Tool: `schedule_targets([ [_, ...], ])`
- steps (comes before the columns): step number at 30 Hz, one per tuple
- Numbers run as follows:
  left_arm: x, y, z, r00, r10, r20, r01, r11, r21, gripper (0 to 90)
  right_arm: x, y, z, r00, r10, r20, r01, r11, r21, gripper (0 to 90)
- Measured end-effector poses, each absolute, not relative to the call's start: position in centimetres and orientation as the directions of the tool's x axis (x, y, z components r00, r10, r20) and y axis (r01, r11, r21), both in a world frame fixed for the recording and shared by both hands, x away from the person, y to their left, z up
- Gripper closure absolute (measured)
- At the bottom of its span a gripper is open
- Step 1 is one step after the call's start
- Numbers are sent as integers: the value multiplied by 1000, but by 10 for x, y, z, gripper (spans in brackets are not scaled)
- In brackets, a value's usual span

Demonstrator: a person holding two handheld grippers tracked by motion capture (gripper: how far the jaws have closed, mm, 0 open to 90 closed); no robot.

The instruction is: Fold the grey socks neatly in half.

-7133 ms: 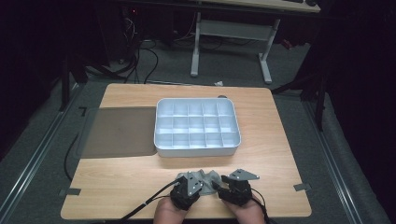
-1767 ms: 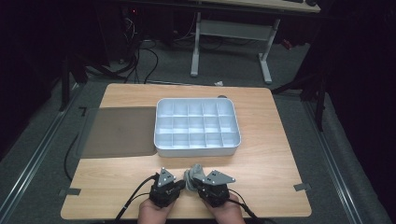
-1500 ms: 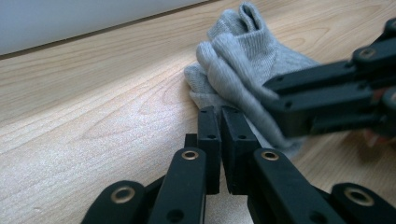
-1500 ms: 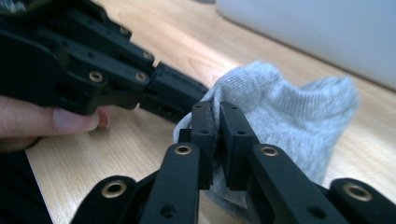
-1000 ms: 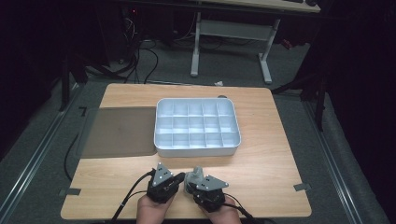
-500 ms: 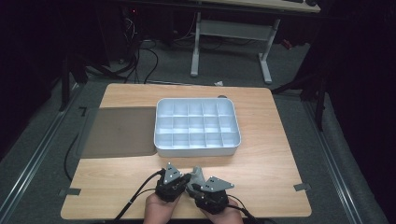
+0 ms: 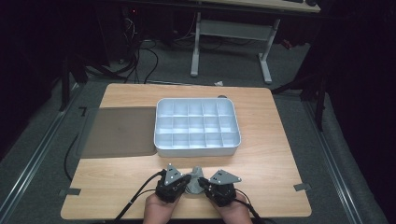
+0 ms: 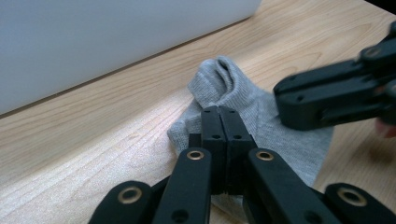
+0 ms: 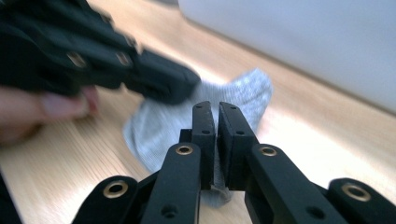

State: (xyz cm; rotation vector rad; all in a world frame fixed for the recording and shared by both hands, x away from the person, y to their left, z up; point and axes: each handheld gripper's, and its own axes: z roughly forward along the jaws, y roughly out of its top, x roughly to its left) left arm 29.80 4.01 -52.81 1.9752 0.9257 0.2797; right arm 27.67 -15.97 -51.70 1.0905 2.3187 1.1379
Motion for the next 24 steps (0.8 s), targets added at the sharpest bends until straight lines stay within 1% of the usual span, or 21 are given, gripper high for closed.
schedule_targets([
  [3,297,40,-528,695,703,-149,492,-314,812,895,277,-162,-524,-648,761,29,508,403,762,856],
  [7,294,37,-523,696,705,-140,481,-311,820,868,277,-162,-525,-646,763,29,511,403,759,855],
  [10,285,31,-515,719,682,-132,450,-313,836,858,277,-164,-527,-645,764,39,512,394,764,855],
  [13,280,27,-518,730,671,-130,445,-322,835,857,277,-164,-527,-643,765,43,514,389,765,854],
  [15,279,25,-523,730,676,-101,442,-354,824,858,276,-164,-528,-640,767,48,517,384,765,854],
  [18,280,30,-528,712,697,-89,456,-362,813,868,276,-165,-528,-641,766,55,517,377,769,853],
  [20,279,32,-529,706,706,-60,449,-380,809,879,276,-165,-528,-640,766,58,516,374,771,850],
  [22,278,31,-530,705,707,-51,447,-386,807,882,276,-165,-528,-640,766,60,517,371,771,839],
  [24,278,31,-531,704,709,-42,442,-391,808,885,275,-165,-527,-638,766,70,521,364,772,792],
])
